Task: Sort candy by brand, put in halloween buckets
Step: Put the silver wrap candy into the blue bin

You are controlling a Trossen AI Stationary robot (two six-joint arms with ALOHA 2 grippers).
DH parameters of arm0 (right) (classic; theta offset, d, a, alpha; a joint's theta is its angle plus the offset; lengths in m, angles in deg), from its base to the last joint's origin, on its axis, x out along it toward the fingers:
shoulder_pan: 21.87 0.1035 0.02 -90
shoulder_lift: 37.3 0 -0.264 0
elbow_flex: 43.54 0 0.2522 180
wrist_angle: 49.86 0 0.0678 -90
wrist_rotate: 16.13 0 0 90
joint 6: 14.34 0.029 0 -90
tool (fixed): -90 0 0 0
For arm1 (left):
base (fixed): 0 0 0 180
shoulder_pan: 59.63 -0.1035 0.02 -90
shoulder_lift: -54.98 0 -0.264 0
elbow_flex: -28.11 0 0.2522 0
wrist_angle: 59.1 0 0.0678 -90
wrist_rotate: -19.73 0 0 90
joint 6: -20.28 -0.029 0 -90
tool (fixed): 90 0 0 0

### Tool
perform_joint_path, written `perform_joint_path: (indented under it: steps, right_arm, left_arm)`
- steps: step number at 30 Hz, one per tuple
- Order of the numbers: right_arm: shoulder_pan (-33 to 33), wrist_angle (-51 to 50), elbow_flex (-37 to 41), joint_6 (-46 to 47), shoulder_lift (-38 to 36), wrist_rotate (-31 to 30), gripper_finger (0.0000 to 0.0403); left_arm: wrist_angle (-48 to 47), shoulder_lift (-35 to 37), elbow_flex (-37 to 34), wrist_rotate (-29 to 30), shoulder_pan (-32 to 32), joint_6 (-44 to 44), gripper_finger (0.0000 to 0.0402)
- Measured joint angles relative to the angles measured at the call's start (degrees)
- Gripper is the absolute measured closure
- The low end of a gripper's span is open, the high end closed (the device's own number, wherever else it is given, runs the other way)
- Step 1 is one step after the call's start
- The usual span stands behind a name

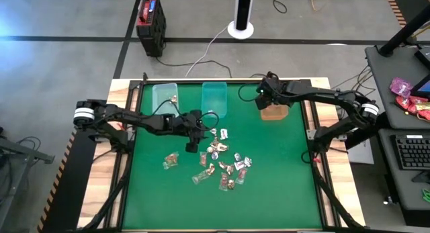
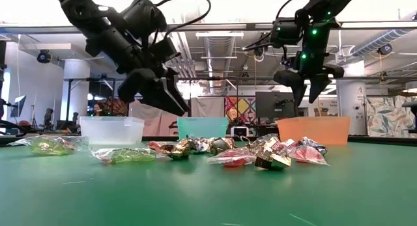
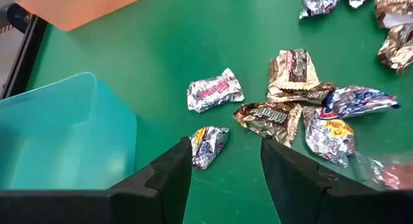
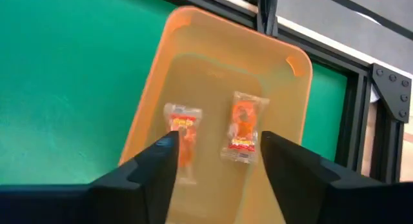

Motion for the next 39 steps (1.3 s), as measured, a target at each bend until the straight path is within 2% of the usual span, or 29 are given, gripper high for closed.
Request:
perform_joint_path:
  steps: [8,15,20,24,31,39]
  right_arm:
    - [0.04,1.01,0.0,-1.44,-0.74,0.42,0.0144]
    - [0.04,1.34,0.0,-2.02,-0.74,0.44,0.0141]
    - [0.07,1.33,0.0,-2.67,-0.74,0.44,0.0142]
    - [0.04,1.35,0.0,-2.72,-0.74,0.44,0.0142]
    - [0.07,1.61,0.0,-3.02,-0.74,0.44,0.0142]
    - [0.07,1.75,0.02,-3.58,-0.74,0.44,0.0142]
  left_arm:
    - [2.64,-6.85,2.76,0.17,0.0,-2.89,0.0233]
    - [2.31,-13.92,6.42,2.91,-0.74,-5.1,0.0233]
    - [2.76,-15.84,6.8,2.96,-1.95,-5.25,0.0242]
    - [2.76,-15.94,6.8,2.88,-2.24,-5.25,0.0272]
    - [2.74,-16.07,6.8,2.82,-2.48,-5.2,0.0388]
    - [1.3,-14.69,6.68,1.97,-2.3,-3.51,0.04]
